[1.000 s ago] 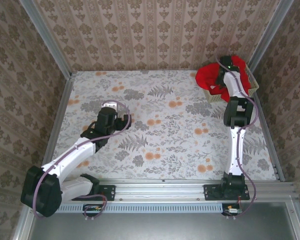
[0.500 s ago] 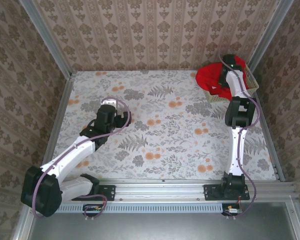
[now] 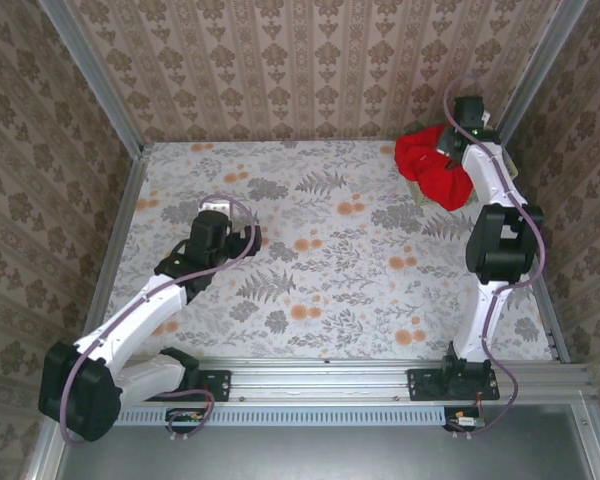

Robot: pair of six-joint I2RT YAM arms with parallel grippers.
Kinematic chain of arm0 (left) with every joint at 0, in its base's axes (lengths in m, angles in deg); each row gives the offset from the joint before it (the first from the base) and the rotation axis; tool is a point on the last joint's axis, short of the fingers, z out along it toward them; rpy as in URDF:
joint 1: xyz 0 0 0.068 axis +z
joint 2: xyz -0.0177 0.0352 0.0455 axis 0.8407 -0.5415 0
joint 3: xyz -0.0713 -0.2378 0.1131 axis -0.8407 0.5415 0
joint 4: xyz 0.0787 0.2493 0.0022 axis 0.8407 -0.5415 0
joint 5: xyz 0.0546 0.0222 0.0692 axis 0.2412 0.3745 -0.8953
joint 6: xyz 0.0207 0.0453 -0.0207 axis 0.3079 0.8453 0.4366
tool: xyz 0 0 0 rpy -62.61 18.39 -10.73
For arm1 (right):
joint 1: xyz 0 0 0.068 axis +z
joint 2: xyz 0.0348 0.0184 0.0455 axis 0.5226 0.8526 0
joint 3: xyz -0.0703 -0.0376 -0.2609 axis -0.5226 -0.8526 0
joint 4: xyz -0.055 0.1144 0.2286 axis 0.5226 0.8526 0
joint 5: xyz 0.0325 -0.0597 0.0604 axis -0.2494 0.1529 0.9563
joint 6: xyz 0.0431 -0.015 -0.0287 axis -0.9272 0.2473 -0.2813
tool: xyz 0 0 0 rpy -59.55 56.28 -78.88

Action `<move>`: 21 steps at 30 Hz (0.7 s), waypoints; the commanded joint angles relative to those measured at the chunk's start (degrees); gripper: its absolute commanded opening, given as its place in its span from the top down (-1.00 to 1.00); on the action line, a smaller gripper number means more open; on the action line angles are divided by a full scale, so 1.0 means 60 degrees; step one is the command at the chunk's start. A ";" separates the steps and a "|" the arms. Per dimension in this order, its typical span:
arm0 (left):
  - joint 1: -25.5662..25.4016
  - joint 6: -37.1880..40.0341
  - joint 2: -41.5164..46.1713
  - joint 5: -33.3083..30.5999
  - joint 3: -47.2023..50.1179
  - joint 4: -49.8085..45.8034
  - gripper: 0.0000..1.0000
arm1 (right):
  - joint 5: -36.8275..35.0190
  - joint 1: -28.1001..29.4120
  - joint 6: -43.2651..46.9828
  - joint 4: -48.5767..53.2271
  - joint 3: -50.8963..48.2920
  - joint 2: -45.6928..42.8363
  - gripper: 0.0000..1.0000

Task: Fold the inside-out t-shirt

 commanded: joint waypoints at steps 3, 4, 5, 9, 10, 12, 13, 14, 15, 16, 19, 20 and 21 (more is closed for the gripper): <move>-0.0035 -0.0336 0.0469 0.0172 -0.0088 -0.0335 -0.99 | 0.0306 0.0431 -0.0436 -0.2168 -0.1684 -0.1249 1.00; -0.0035 -0.0377 0.0529 0.0227 -0.0050 -0.0312 -0.99 | 0.0109 0.0520 -0.0583 -0.2461 -0.2084 -0.1517 1.00; -0.0035 -0.0394 0.0572 0.0297 -0.0012 -0.0308 -1.00 | -0.0013 0.0598 -0.0756 -0.2928 -0.2545 -0.1812 1.00; -0.0041 -0.0460 0.0780 0.0528 0.0011 -0.0412 -1.00 | -0.0645 0.0943 -0.1017 -0.4538 -0.4078 -0.3006 1.00; -0.0042 -0.0483 0.0864 0.0569 0.0036 -0.0452 -1.00 | -0.0908 0.1055 -0.1003 -0.4791 -0.4311 -0.3273 1.00; -0.0035 -0.0482 0.1035 0.0604 0.0088 -0.0576 -0.99 | -0.1345 0.1295 -0.0935 -0.5131 -0.4615 -0.3754 1.00; -0.0043 -0.0481 0.1143 0.0631 0.0140 -0.0635 -1.00 | -0.1544 0.1392 -0.0915 -0.5247 -0.4750 -0.4038 1.00; -0.0035 -0.0454 0.1254 0.0640 0.0193 -0.0686 -0.99 | -0.1694 0.1520 -0.0843 -0.5408 -0.4897 -0.4335 1.00; -0.0035 -0.0446 0.1358 0.0642 0.0227 -0.0735 -1.00 | -0.1820 0.1624 -0.0748 -0.5557 -0.5017 -0.4623 1.00; -0.0035 -0.0452 0.1457 0.0628 0.0276 -0.0799 -0.99 | -0.1988 0.1788 -0.0628 -0.5668 -0.5123 -0.4941 1.00; -0.0020 -0.0469 0.1704 0.0590 0.0368 -0.0977 -1.00 | -0.2080 0.2336 -0.0075 -0.5853 -0.5201 -0.5742 1.00; -0.0020 -0.0467 0.1773 0.0602 0.0383 -0.1029 -0.99 | -0.2079 0.2549 0.0145 -0.5851 -0.5172 -0.5947 1.00; -0.0028 -0.0487 0.1839 0.0603 0.0398 -0.1085 -0.99 | -0.2071 0.2788 0.0355 -0.5766 -0.5117 -0.6176 1.00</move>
